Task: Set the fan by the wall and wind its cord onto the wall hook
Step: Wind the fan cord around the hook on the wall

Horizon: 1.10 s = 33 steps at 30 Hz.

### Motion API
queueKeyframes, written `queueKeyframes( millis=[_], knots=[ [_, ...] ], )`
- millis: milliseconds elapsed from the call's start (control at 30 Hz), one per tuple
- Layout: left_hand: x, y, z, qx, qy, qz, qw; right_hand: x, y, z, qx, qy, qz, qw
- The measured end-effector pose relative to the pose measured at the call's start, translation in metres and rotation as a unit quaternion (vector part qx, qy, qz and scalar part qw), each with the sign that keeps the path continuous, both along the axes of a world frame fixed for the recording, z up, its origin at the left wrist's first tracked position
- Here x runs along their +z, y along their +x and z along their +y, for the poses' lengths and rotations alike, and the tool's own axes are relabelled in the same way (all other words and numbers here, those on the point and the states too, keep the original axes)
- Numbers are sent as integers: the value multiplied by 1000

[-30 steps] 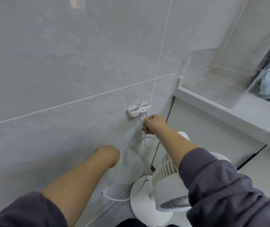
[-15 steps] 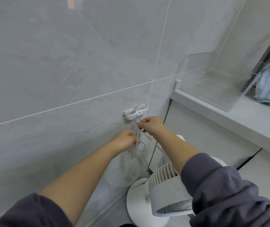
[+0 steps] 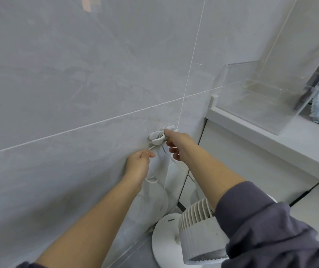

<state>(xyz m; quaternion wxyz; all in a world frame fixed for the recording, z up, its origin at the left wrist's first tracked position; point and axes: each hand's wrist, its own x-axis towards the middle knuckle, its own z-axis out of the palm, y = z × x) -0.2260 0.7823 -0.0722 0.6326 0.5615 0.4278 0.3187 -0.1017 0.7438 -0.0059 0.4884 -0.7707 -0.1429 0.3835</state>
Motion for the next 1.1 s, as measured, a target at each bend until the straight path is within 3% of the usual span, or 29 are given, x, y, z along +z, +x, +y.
queueKeyframes(
  millis=[200, 333, 433, 533, 600, 733, 800, 867, 967, 1100],
  knots=[
    [21, 3, -10, 40, -96, -143, 984, 4, 6, 2, 27, -23, -37, 999],
    [37, 6, -12, 32, -38, -120, 992, 3, 9, -1, 31, -18, -72, 997],
    [45, 4, -9, 20, -4, -103, 994, 0, 12, -5, 56, -40, -191, 979],
    [49, -3, -6, 18, 7, -105, 994, -7, 8, -8, 57, -71, -368, 926],
    [50, -9, -6, 25, 20, -110, 993, -10, 6, -11, 45, -36, -461, 885],
    [58, -16, -3, 46, 49, -138, 988, -7, 2, -17, 152, 90, -576, 798],
    [63, -17, -4, 38, 62, -143, 987, -4, -5, -14, 191, 89, -634, 744],
    [65, -17, -6, 21, 71, -144, 987, -2, -11, -8, 187, 88, -669, 714],
    [62, -20, -7, -2, 84, -133, 988, 2, -8, -2, 150, 99, -659, 731],
    [51, -18, -4, -43, 85, -84, 992, 9, 22, -2, 87, 101, -535, 834]
  ],
)
